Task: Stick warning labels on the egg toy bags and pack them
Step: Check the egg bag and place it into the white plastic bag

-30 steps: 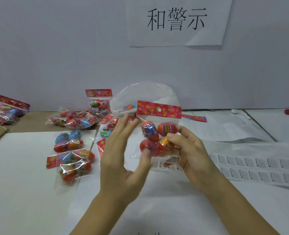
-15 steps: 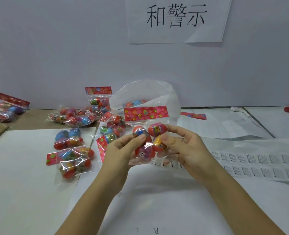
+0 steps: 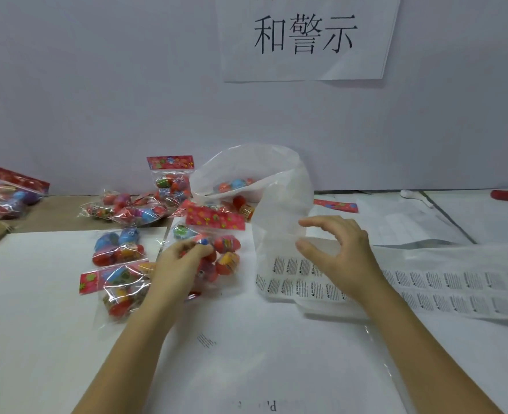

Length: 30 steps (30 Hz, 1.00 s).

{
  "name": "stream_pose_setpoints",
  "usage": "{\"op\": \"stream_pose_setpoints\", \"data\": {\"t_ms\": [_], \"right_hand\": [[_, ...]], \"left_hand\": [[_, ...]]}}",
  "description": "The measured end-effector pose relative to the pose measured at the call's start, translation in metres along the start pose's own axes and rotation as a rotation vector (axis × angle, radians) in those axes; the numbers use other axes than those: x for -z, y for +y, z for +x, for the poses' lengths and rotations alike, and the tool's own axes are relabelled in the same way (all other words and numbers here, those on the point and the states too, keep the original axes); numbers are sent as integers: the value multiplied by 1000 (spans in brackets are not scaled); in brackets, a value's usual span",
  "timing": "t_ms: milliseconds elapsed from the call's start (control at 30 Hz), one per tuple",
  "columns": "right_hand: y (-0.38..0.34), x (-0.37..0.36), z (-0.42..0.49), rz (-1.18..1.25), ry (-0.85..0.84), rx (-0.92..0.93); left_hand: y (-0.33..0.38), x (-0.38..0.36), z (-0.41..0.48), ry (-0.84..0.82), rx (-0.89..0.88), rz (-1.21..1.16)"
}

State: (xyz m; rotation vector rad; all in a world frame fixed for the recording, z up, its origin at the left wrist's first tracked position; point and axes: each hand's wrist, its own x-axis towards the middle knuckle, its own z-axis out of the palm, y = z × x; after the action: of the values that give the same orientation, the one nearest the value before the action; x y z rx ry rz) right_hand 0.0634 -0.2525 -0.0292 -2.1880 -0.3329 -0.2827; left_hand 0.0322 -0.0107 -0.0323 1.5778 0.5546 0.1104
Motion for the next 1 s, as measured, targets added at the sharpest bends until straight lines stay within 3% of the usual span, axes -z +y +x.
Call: {"op": "stream_pose_setpoints", "data": {"t_ms": [67,133,200,267,367,533,633,700,833,1000], "right_hand": [[0,-3,-2,-62,-55,16],[-1,-7,-3,-101,-103,16],[-1,-11,-4,-114,-115,40],[-1,-13,-3,-52,-90,24],[-4,-12,-2,110,-39,-72],[-11,-10,-2,224,-7,-84],[-11,-14,-5,267,13,-80],[-16,-18,-9,214,107,20],[-24,-33,-18,27,278,322],[-28,-39,-20,-24,276,327]], "left_hand": [[-7,-4,0,-31,-40,191],[-13,-7,0,-12,-153,531],[-17,-10,-3,109,-301,796],[-16,-16,-12,246,-501,856],[-16,-24,-24,218,-658,638],[-14,-42,-44,-240,-397,174],[-11,-50,-50,-351,-158,-284],[-13,-54,-50,-393,-50,-525],[-12,-55,-49,-415,20,-719],[-10,-57,-52,-466,-39,-756]]}}
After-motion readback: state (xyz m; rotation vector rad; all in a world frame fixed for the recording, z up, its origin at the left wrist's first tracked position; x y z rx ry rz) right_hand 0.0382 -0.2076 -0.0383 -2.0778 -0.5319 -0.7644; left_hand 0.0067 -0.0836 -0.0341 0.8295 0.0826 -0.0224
